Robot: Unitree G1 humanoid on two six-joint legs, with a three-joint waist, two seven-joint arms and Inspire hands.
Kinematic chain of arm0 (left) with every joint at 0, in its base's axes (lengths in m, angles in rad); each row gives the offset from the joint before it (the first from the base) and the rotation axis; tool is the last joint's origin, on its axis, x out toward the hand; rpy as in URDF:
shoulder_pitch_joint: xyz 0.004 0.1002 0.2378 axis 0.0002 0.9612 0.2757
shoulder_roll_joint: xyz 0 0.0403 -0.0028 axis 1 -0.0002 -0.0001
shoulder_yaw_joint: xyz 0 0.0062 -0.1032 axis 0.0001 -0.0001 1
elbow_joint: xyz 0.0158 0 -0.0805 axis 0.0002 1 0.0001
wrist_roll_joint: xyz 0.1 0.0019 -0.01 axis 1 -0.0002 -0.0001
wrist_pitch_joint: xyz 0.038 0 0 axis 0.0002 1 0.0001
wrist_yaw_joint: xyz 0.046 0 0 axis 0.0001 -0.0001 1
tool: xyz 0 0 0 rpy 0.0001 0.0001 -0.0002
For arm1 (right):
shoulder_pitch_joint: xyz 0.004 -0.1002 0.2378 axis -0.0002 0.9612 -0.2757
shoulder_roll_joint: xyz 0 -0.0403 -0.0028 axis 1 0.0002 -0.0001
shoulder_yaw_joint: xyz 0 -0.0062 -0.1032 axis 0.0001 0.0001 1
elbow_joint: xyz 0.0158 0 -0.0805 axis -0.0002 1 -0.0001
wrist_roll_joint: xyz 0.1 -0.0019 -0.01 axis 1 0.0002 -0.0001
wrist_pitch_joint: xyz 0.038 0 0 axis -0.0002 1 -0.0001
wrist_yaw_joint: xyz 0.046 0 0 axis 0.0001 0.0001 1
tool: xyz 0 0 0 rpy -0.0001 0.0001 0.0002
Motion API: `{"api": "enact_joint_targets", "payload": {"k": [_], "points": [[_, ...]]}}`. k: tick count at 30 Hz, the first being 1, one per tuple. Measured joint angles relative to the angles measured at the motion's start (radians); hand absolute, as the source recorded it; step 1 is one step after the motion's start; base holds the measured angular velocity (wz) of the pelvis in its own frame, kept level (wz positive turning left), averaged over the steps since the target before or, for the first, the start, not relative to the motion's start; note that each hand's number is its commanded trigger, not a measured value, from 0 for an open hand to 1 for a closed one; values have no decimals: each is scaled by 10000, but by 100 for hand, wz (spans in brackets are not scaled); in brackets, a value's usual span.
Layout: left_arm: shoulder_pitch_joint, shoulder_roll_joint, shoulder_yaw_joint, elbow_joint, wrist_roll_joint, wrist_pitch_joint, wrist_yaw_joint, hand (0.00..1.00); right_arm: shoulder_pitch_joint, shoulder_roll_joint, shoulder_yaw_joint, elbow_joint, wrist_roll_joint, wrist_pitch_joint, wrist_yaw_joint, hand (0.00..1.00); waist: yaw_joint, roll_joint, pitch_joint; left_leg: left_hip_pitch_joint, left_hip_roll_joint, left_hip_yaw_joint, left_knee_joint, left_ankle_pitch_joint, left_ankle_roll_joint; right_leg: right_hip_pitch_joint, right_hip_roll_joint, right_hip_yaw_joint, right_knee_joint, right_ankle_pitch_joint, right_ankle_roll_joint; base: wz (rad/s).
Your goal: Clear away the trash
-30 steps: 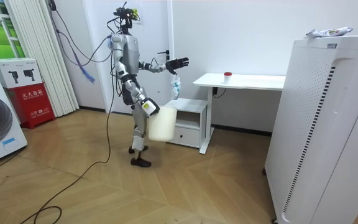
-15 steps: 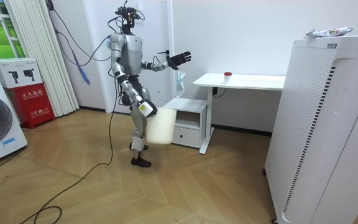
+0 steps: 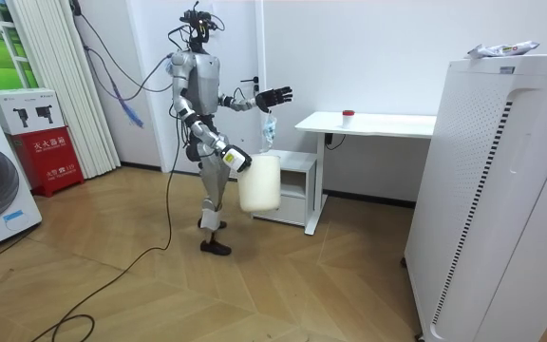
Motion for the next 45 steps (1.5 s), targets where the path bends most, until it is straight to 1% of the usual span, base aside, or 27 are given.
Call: {"api": "enact_joint_targets", "payload": {"k": [1, 5, 8, 10, 12, 13, 14, 15, 16, 17, 19, 21, 22, 23, 25, 27, 28, 30, 31, 32, 34, 36, 38, 39, 41, 45], "points": [[92, 33, -20, 0, -84, 0, -108, 0, -11, 0, 48, 0, 1, 0, 6, 100, -7, -2, 1, -3, -6, -102, 0, 0, 0, 12, -1, -20, -13, 1, 2, 5], [247, 70, -70, -2, -66, 6, -539, 0, -29, 0, 164, 4, -3, 6, 55, 100, -4, -7, 4, -3, -3, -137, -47, 0, 0, 32, -1, -83, -64, 2, 5, 5], [249, 169, -263, -1, -3, 160, -1265, 0, -28, 0, 223, 31, -99, 83, 289, 100, -102, -8, 2, 5, 0, -255, -193, 4, -7, 65, -5, -224, -147, 7, 12, 12], [263, 210, -534, 45, -16, 382, -2000, 0, -29, -8, 308, 40, -122, 175, 497, 100, -81, -12, 2, 28, 1, -253, -306, 10, -17, 43, -1, -232, -161, 9, 16, 2], [264, 227, -701, 317, 8, 409, -2476, 0, -29, -8, 310, 40, -236, 260, 673, 100, -84, -12, 2, 35, -1, -237, -322, 10, -17, 39, -1, -225, -169, 11, 20, -2], [280, 270, -786, 513, 35, 573, -2814, 0, -27, -9, 310, 41, -245, 283, 753, 100, -88, -12, 2, 58, 0, -224, -326, 10, -17, 49, 3, -210, -171, 12, 22, -5], [291, 306, -831, 589, 35, 703, -2975, 0, -27, -10, 310, 40, -251, 283, 779, 100, -90, -12, 2, 71, 0, -213, -330, 10, -17, 53, 7, -198, -171, 12, 22, -6], [349, 418, -941, 625, 27, 989, -3279, 0, -28, -12, 310, 39, -334, 284, 790, 100, -116, -9, 2, 88, 4, -194, -328, 10, -17, 76, 10, -196, -178, 13, 22, -4], [417, 513, -1011, 628, 18, 1179, -3578, 0, -28, -26, 308, 39, -448, 287, 790, 100, -140, -1, 2, 99, 5, -191, -328, 10, -18, 96, 10, -197, -188, 13, 23, 0], [441, 548, -1042, 648, 18, 1242, -3700, 0, -28, -32, 308, 39, -476, 294, 797, 100, -144, 8, 4, 100, 5, -191, -328, 10, -17, 103, 10, -196, -194, 14, 25, 0], [490, 604, -1150, 794, -14, 1549, -4213, 0, -35, -33, 315, 33, -626, 487, 793, 100, -143, 66, 9, 130, 4, -194, -332, 10, -18, 119, 7, -207, -185, 16, 27, 0], [551, 667, -1249, 792, 7, 1751, -4610, 0, -36, -34, 312, 33, -636, 560, 782, 100, -148, 145, 40, 129, 2, -195, -352, 10, -18, 121, -11, -307, -187, 16, 27, 2], [557, 731, -1320, 792, 16, 1899, -4967, 0, -36, -59, 298, 34, -635, 612, 774, 100, -196, 220, 31, 110, 0, -229, -397, 10, -18, 111, -36, -417, -191, 15, 27, 10], [564, 748, -1323, 793, 19, 1969, -5166, 0, -36, -79, 291, 33, -634, 636, 768, 100, -242, 256, 20, 93, -2, -283, -424, 11, -19, 107, -58, -496, -193, 15, 28, 23], [563, 813, -1319, 779, 13, 2260, -5875, 0, -42, -133, 286, 29, -626, 673, 768, 100, -429, 344, -10, -1, -17, -427, -481, 56, -95, 116, -137, -717, -238, 14, 29, 29], [565, 854, -1321, 691, 16, 2437, -6378, 0, -42, -132, 287, 29, -627, 674, 772, 100, -518, 376, -4, -56, -22, -463, -495, 86, -144, 149, -164, -823, -335, 28, 48, 23], [566, 886, -1322, 494, 25, 2579, -6691, 0, -42, -132, 288, 26, -624, 680, 772, 100, -536, 391, -3, -100, -27, -537, -493, 87, -144, 145, -187, -899, -346, 29, 50, 20], [567, 909, -1323, 137, 36, 2694, -7011, 0, -44, -131, 294, -27, -622, 698, 772, 100, -536, 418, -10, -188, -40, -617, -459, 88, -147, 125, -230, -1014, -349, 30, 51, 19], [555, 903, -1323, -91, 85, 2720, -7162, 0, -87, -134, 295, -68, -623, 700, 776, 100, -543, 452, 2, -205, -64, -638, -453, 98, -158, 95, -269, -1058, -333, 35, 59, 15], [532, 894, -1324, -151, 119, 2720, -7236, 0, -129, -136, 301, -69, -624, 702, 776, 100, -540, 480, 15, -206, -77, -642, -453, 105, -166, 92, -284, -1060, -330, 41, 70, 8], [446, 891, -1330, -168, 106, 2735, -7374, 0, -258, -174, 416, -67, -618, 704, 765, 100, -537, 604, 36, -183, -124, -728, -465, 108, -167, 157, -325, -1053, -329, 63, 105, 0], [424, 903, -1330, -177, 105, 2737, -7364, 0, -301, -203, 575, -68, -594, 703, 742, 100, -603, 642, 41, -154, -156, -889, -468, 108, -167, 216, -346, -1076, -350, 78, 133, 10], [418, 908, -1313, -208, 89, 2739, -7332, 0, -324, -202, 744, -73, -456, 702, 682, 100, -600, 628, 51, -126, -162, -909, -495, 108, -167, 239, -353, -1086, -357, 88, 152, 7], [418, 913, -1299, -319, 70, 2739, -7308, 0, -321, -185, 766, -75, -355, 702, 666, 100, -580, 607, 65, -112, -167, -909, -517, 108, -167, 239, -353, -1079, -371, 98, 166, 0], [415, 900, -1264, -625, 60, 2736, -7244, 0, -315, -188, 765, -75, -359, 699, 661, 100, -606, 600, 68, -159, -171, -900, -543, 108, -167, 246, -352, -1085, -446, 126, 200, 5], [366, 854, -662, -1284, 70, 2464, -6700, 0, -157, -180, 732, -76, -397, 662, 420, 100, -478, 572, 78, -179, -180, -915, -543, 108, -167, 252, -365, -1131, -488, 169, 208, 0]]}}
